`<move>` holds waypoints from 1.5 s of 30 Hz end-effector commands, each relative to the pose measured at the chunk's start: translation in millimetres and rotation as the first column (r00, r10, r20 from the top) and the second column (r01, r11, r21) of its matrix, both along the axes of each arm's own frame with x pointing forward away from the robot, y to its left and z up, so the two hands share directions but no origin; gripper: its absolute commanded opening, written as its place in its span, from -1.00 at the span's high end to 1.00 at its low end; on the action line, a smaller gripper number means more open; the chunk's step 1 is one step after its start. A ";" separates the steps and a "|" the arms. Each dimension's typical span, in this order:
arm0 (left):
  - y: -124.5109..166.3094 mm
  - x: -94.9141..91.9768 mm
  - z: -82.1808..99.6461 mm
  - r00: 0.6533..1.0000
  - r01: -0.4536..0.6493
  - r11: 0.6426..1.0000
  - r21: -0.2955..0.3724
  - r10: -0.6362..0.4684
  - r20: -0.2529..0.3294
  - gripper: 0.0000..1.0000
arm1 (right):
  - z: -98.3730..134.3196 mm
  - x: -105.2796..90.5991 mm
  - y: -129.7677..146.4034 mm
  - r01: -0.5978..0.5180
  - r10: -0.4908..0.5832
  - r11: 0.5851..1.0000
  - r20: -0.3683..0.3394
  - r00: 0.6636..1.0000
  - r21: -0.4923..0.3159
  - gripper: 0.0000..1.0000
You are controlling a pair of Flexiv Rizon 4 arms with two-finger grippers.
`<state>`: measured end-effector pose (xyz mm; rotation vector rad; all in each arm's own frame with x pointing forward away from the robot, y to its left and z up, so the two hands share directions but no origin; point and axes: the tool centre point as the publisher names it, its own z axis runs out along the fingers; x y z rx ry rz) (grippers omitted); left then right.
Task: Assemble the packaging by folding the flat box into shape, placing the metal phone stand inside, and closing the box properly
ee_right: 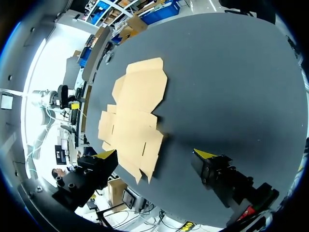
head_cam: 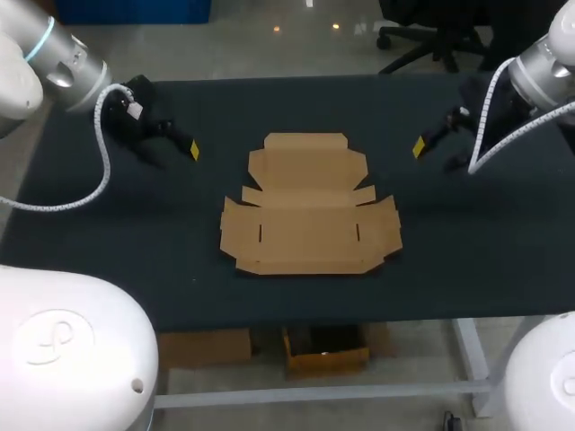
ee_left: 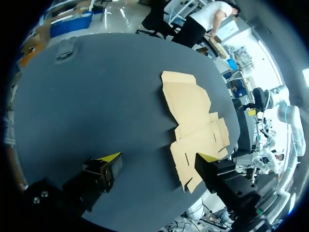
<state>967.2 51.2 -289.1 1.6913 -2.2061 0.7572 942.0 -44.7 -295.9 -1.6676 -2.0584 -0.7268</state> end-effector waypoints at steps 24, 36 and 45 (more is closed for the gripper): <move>-21.2 16.8 -4.1 0.995 -0.094 0.993 0.070 0.095 -0.009 1.00 | -20.2 12.6 22.2 0.131 -0.129 0.991 0.046 0.991 -0.032 1.00; -19.4 17.9 -6.4 0.994 -0.107 0.992 0.060 0.108 -0.029 1.00 | -20.2 12.6 22.2 0.131 -0.129 0.991 0.046 0.991 -0.032 1.00; -25.1 19.1 -10.2 0.994 -0.106 0.993 0.057 0.108 -0.032 1.00 | -22.7 14.1 23.8 0.129 -0.128 0.991 0.050 0.991 -0.024 1.00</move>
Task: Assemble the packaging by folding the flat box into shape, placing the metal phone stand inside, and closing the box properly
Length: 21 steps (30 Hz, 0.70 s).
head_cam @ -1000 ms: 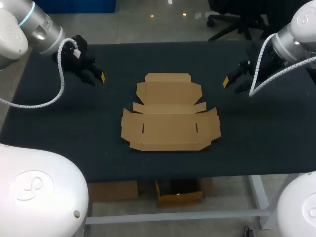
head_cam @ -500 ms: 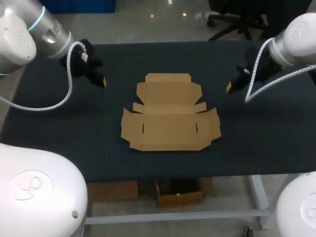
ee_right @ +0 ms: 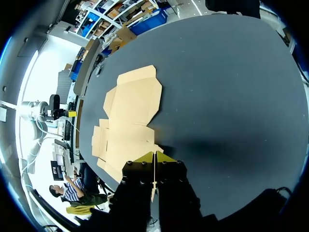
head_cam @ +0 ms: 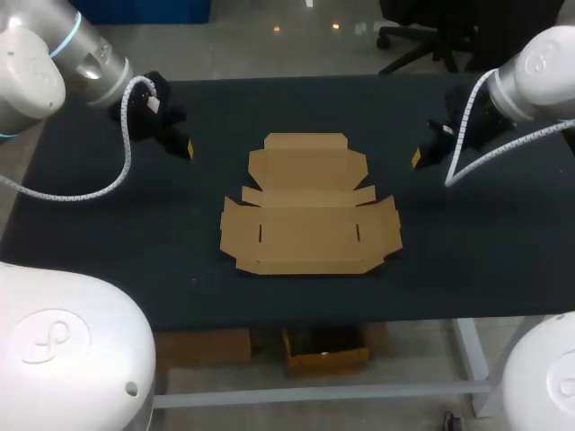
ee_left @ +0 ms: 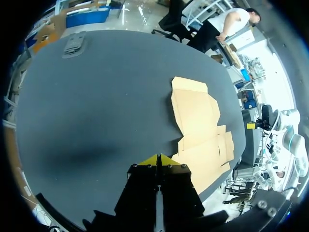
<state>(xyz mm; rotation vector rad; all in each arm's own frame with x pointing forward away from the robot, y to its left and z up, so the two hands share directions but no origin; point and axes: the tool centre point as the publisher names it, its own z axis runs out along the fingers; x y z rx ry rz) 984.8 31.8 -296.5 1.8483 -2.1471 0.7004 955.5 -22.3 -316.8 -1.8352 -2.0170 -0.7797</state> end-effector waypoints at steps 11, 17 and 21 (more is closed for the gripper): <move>-20.1 -7.4 -21.3 1.000 -0.015 1.000 -0.020 0.015 -0.011 1.00 | -27.9 5.2 12.6 -0.003 0.002 0.999 0.019 1.000 0.034 1.00; -27.5 -12.7 -29.7 1.000 -0.026 1.000 -0.016 0.026 0.008 1.00 | -37.3 7.3 14.1 -0.003 0.002 0.999 0.022 1.000 0.048 1.00; -31.4 -14.0 -35.3 0.999 -0.033 0.999 -0.024 0.034 0.028 1.00 | -41.2 10.7 17.1 -0.011 0.009 0.998 0.039 0.999 0.055 1.00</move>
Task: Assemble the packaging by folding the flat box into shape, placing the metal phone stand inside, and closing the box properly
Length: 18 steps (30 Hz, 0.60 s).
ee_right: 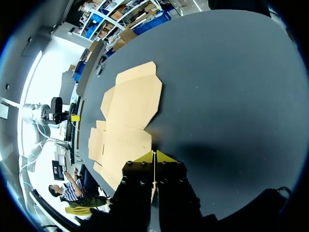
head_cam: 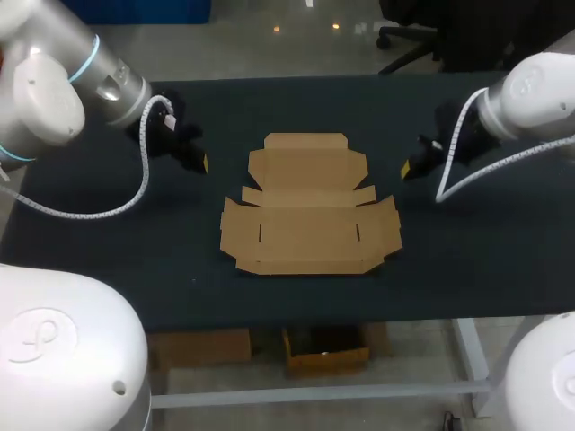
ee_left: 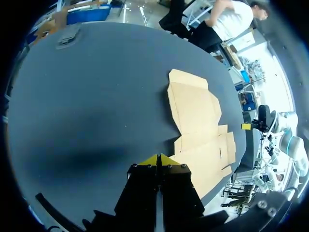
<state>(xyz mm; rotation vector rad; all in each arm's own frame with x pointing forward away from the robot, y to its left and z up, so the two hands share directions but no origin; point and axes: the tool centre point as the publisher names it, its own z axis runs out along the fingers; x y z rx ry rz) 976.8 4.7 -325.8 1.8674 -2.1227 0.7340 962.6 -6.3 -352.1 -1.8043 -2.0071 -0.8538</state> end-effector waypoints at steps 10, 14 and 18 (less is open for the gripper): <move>-15.6 -4.6 -24.8 1.000 -0.004 1.000 0.000 0.004 0.022 1.00 | -18.6 14.0 7.7 -0.012 0.012 1.000 0.020 1.000 0.025 1.00; -20.5 -2.6 -30.0 1.000 0.000 1.000 0.000 0.000 0.012 1.00 | -24.0 15.7 9.9 -0.014 0.013 0.999 0.023 1.000 0.031 1.00; -23.8 0.4 -31.8 1.000 -0.004 1.000 0.003 0.004 -0.017 1.00 | -30.9 16.1 12.9 0.007 -0.007 0.999 -0.004 1.000 0.051 1.00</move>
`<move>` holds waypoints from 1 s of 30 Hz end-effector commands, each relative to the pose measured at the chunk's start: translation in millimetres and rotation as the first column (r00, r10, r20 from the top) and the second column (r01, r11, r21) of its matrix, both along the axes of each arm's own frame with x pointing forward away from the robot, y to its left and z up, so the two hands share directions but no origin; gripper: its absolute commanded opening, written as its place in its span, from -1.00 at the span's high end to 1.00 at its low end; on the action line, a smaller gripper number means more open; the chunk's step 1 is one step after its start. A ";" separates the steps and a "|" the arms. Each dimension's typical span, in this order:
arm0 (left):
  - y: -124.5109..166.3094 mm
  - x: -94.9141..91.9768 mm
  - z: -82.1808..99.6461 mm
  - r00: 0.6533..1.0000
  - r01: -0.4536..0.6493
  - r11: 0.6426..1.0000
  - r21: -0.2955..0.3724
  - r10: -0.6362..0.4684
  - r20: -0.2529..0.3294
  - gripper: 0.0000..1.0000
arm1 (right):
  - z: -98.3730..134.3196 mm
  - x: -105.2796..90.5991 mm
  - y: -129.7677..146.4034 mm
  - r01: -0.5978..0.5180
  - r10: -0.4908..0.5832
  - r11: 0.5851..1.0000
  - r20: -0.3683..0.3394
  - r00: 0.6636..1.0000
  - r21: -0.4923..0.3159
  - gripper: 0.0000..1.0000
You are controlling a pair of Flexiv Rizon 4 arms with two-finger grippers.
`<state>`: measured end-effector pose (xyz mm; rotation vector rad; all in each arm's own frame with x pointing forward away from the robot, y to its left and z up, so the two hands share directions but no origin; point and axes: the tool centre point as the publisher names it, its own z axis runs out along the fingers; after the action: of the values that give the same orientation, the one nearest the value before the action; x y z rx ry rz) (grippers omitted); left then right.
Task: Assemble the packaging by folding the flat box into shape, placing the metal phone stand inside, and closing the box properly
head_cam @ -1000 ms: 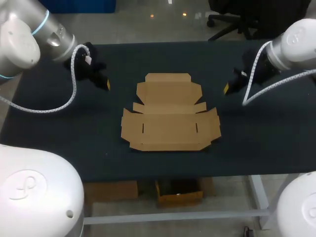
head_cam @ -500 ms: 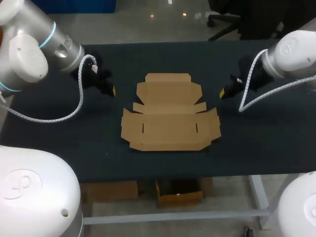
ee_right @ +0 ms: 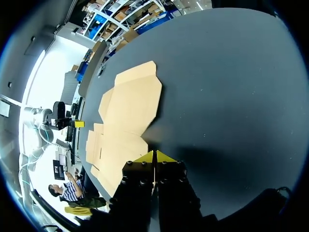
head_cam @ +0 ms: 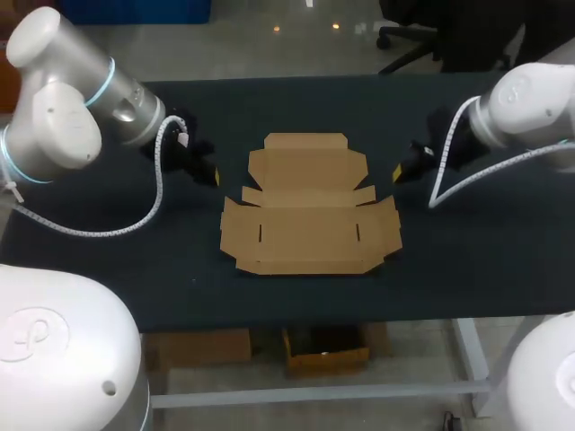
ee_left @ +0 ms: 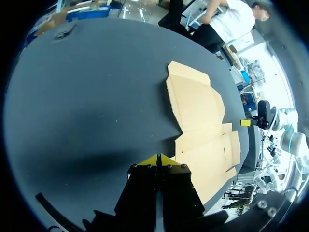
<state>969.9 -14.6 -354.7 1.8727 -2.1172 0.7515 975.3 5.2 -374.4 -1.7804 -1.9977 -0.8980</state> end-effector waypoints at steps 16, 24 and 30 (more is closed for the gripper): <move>-6.0 7.7 -5.3 1.000 0.006 1.000 -0.009 -0.006 -0.023 1.00 | -8.7 3.4 1.4 0.012 -0.011 1.000 -0.022 1.000 0.020 1.00; -9.3 8.2 -19.2 1.000 0.011 1.000 -0.021 -0.012 -0.005 1.00 | -21.3 7.4 6.6 -0.014 0.015 0.999 -0.027 1.000 0.040 1.00; -16.1 14.0 -28.0 0.999 0.029 0.999 -0.021 -0.030 -0.014 1.00 | -24.5 10.8 12.7 -0.030 0.032 0.998 -0.030 0.999 0.056 1.00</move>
<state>975.4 -25.5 -376.9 1.8329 -2.1150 0.7639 979.6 17.2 -394.8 -1.7402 -1.9635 -0.9037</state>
